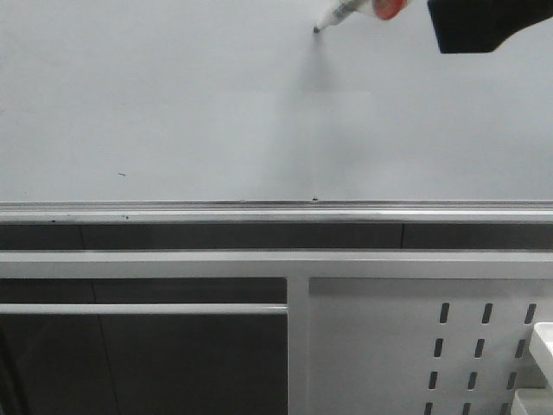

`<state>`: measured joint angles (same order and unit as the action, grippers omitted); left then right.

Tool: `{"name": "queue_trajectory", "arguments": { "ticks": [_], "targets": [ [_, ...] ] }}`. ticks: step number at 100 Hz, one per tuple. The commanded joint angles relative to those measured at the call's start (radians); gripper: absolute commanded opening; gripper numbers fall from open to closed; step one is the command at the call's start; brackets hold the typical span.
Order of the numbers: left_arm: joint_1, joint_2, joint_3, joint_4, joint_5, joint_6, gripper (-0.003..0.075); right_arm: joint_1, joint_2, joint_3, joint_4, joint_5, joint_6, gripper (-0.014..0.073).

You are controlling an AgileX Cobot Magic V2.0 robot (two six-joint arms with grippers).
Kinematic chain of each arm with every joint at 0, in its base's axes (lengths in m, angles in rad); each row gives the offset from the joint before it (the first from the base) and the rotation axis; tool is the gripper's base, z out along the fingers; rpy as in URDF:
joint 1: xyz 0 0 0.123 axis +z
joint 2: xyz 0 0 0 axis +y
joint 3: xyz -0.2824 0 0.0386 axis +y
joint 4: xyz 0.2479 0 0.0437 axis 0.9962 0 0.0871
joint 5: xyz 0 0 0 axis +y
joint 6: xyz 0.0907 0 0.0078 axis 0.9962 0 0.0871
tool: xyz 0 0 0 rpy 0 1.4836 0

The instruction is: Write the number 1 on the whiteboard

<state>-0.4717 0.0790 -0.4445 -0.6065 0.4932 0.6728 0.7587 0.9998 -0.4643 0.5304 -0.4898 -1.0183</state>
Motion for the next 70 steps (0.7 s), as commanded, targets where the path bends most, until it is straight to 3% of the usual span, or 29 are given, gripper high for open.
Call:
{"name": "queue_trajectory", "arguments": {
  "ticks": [1, 33, 51, 70],
  "targets": [
    [0.003, 0.012, -0.023, -0.029, -0.064, -0.010, -0.0020, -0.014, 0.006, -0.028, 0.013, -0.145, -0.012, -0.0071],
    [0.003, 0.012, -0.023, -0.029, -0.064, -0.010, -0.0020, -0.014, 0.006, -0.028, 0.018, -0.163, -0.012, -0.0071],
    [0.003, 0.012, -0.023, -0.029, -0.064, -0.010, -0.0020, -0.014, 0.029, -0.027, 0.144, -0.152, -0.012, -0.0071],
    [0.003, 0.012, -0.023, -0.029, -0.080, -0.010, -0.0020, -0.014, 0.126, -0.025, 0.196, -0.099, -0.010, -0.0071]
  ]
}}
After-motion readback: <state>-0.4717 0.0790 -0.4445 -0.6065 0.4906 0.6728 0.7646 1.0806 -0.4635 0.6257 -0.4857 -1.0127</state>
